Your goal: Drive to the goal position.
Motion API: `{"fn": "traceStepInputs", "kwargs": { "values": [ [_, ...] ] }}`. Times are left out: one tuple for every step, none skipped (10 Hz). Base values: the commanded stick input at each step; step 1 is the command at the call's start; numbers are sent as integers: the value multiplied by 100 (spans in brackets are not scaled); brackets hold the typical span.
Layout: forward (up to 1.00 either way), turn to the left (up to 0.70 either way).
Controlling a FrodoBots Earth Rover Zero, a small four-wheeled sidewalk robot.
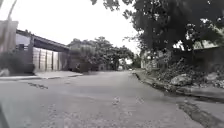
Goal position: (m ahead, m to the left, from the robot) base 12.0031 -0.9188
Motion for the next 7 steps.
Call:
{"fn": "traceStepInputs", "kwargs": {
  "values": [
    [100,-26],
    [100,0],
    [100,0],
    [100,0],
    [100,0],
    [100,0],
    [100,0]
  ]
}}
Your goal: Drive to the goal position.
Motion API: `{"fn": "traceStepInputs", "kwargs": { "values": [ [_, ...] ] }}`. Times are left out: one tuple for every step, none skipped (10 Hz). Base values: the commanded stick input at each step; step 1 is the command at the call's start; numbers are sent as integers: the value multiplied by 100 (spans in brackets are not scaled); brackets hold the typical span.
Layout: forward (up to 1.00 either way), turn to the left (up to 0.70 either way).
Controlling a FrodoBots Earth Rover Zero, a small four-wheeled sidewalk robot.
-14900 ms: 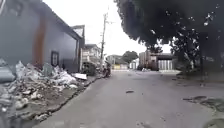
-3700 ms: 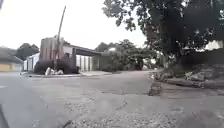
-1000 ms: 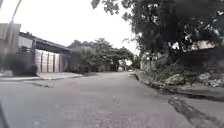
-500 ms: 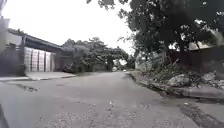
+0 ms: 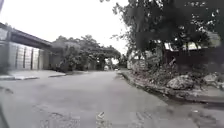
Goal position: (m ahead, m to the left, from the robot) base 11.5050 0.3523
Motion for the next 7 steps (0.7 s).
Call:
{"fn": "traceStepInputs", "kwargs": {
  "values": [
    [100,0],
    [100,0],
    [100,0],
    [100,-1],
    [100,-12],
    [100,-40],
    [100,-40]
  ]
}}
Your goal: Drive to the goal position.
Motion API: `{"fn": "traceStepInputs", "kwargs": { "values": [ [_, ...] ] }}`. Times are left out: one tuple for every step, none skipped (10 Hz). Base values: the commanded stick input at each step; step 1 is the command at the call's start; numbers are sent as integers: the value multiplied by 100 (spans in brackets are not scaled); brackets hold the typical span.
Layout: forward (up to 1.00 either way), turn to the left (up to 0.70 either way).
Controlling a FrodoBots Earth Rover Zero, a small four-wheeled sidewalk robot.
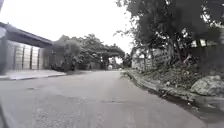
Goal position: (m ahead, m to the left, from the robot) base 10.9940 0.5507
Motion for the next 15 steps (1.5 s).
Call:
{"fn": "traceStepInputs", "kwargs": {
  "values": [
    [100,-33],
    [100,-4],
    [100,0],
    [100,0],
    [100,0],
    [100,0],
    [100,0],
    [100,0],
    [100,0],
    [100,0],
    [100,0],
    [100,0],
    [100,-19],
    [100,-32],
    [100,-9]
  ]
}}
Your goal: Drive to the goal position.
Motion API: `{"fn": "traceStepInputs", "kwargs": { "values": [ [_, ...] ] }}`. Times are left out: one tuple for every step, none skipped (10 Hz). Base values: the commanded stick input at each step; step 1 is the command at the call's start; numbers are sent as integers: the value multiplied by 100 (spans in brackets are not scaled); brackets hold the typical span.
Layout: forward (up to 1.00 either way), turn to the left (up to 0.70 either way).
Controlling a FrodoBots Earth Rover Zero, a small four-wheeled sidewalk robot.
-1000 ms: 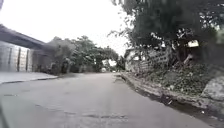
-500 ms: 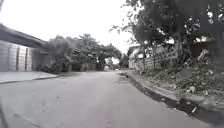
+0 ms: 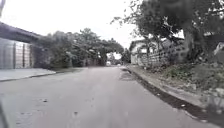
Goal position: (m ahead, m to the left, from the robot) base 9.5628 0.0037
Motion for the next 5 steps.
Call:
{"fn": "traceStepInputs", "kwargs": {
  "values": [
    [100,0],
    [100,0],
    [100,0],
    [100,0],
    [100,0]
  ]
}}
